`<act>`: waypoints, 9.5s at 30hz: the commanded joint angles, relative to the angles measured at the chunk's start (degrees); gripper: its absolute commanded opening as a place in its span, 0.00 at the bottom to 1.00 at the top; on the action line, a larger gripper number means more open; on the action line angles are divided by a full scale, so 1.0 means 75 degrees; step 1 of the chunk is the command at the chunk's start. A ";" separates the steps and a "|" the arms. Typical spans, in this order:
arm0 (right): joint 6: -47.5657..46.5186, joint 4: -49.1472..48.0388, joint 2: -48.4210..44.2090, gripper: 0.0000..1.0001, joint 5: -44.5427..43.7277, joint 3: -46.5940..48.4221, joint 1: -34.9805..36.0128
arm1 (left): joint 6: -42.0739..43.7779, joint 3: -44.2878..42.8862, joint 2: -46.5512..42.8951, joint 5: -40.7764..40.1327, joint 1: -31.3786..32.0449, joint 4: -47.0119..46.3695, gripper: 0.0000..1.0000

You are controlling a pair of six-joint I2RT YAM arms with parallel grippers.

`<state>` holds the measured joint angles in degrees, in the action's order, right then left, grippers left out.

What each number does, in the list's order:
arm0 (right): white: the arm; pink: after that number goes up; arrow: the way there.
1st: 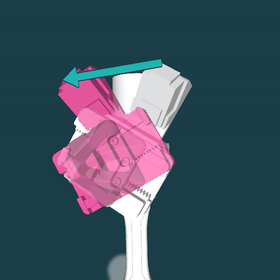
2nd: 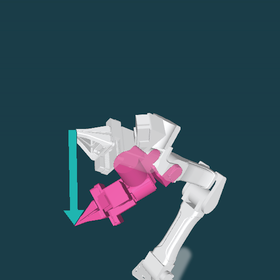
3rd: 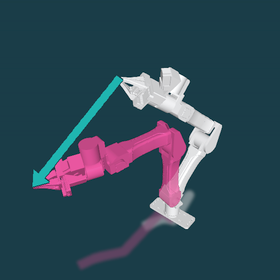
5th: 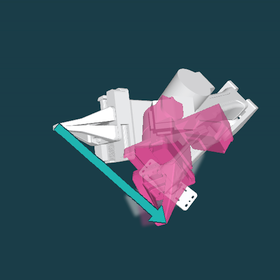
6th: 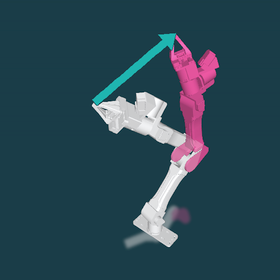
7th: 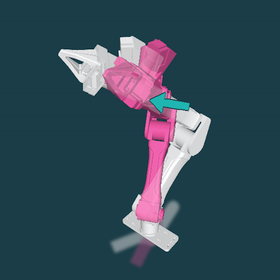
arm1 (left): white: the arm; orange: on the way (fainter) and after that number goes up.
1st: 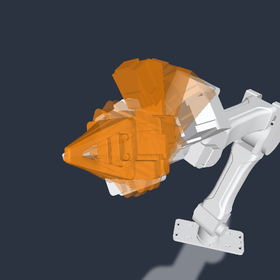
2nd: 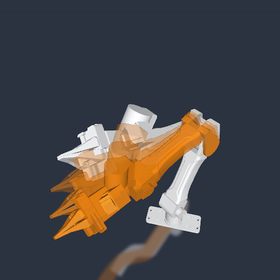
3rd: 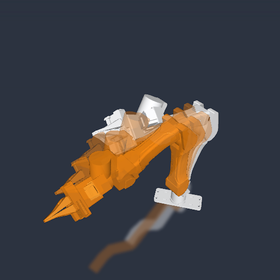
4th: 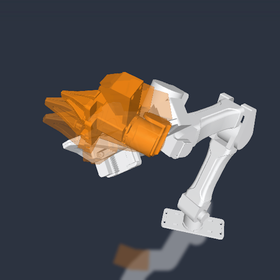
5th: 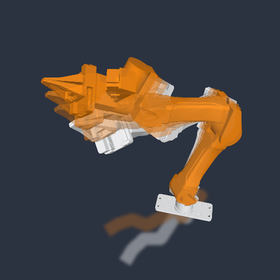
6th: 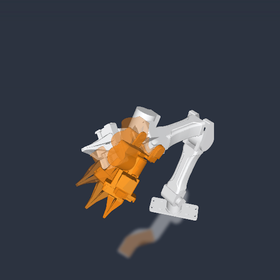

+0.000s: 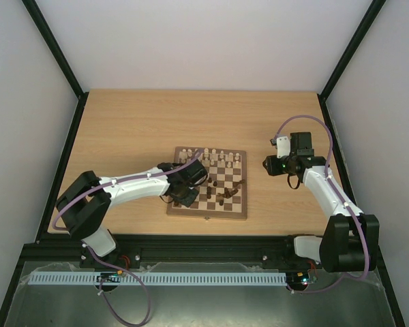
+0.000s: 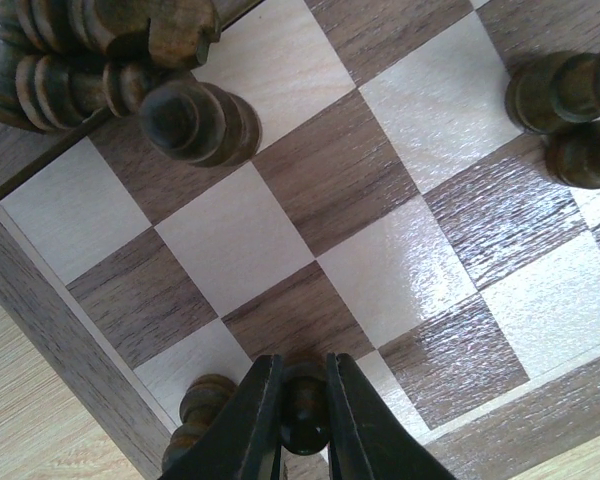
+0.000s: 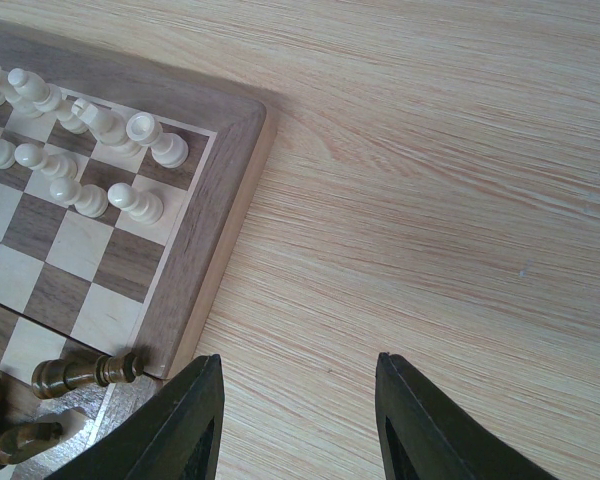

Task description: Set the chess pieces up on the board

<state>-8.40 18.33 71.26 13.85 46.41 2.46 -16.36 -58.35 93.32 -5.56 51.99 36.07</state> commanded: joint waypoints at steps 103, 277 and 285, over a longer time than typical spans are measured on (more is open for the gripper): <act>-0.0160 0.0427 -0.0004 0.43 0.0134 0.0003 -0.0012 | 0.0311 -0.0545 -0.0327 0.0992 0.0787 0.0815 0.12; -0.1442 0.2258 0.1691 0.31 0.0300 0.1779 0.2002 | 0.1423 0.1831 -0.4678 0.1554 -0.2369 -0.3739 0.56; -0.0570 0.1361 0.0599 0.35 0.1128 0.0785 0.0427 | 0.1091 -0.0290 -0.2161 0.1518 -0.0756 -0.2252 0.51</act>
<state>-16.16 29.80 80.05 18.31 55.90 8.40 -6.96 -53.65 70.06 4.01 40.77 13.52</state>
